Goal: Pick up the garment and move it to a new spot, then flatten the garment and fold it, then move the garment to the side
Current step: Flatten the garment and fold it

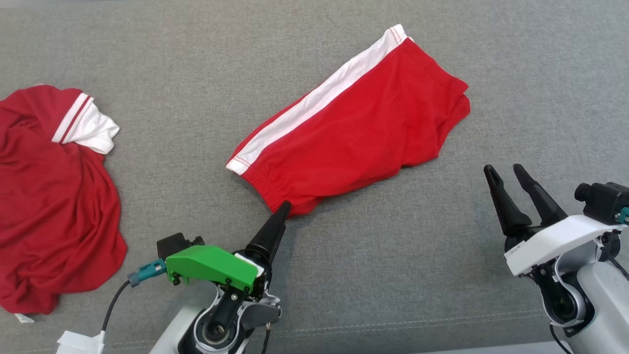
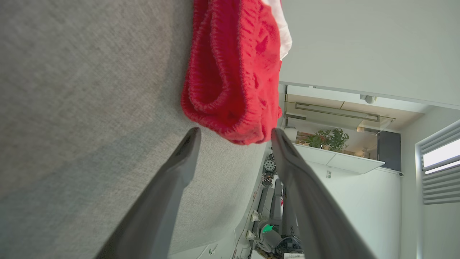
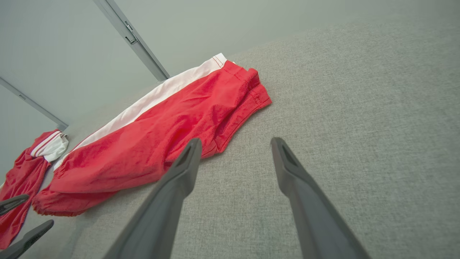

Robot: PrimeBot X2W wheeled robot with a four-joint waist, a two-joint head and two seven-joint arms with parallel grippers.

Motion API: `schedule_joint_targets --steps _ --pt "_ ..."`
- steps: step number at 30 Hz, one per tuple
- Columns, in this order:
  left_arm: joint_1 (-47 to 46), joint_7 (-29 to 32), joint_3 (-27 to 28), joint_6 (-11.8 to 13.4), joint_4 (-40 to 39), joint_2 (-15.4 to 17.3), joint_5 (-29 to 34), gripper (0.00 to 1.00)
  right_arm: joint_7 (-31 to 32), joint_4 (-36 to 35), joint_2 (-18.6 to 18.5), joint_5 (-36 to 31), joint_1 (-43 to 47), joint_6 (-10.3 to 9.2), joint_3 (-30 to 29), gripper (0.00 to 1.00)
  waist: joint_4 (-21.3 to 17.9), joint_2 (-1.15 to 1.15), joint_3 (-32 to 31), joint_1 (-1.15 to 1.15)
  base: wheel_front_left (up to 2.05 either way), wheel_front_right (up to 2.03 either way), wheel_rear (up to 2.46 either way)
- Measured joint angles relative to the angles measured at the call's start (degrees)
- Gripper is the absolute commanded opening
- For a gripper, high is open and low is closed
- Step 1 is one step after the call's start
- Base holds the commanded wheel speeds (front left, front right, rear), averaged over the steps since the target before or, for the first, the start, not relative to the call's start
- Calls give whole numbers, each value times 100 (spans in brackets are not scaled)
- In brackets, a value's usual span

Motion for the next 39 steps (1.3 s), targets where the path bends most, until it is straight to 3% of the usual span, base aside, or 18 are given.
schedule_joint_targets --steps 18,19,20,21,30,39 --pt "-543 -88 -175 18 723 -87 143 100 -77 -229 -9 -15 207 -85 -18 100 -248 0 141 0 0 0 0" --pt "-582 -120 -182 16 734 -89 172 77 -77 -231 -2 -15 207 -85 -9 100 -245 0 140 0 0 0 0" --pt "-622 -134 -187 15 748 -92 196 19 -77 -232 3 -15 207 -85 1 100 -241 0 139 0 0 0 0" --pt "-665 -158 -202 0 779 -96 236 0 -80 -232 9 -15 207 -85 1 100 -232 0 135 0 0 0 0" --pt "-754 -177 -455 -92 950 -110 527 0 -85 -214 74 2 209 -82 19 100 -68 0 62 0 0 0 0" --pt "-695 -170 -492 -180 936 -1 531 0 112 -12 280 532 209 -25 -38 100 125 0 -4 0 0 0 0"
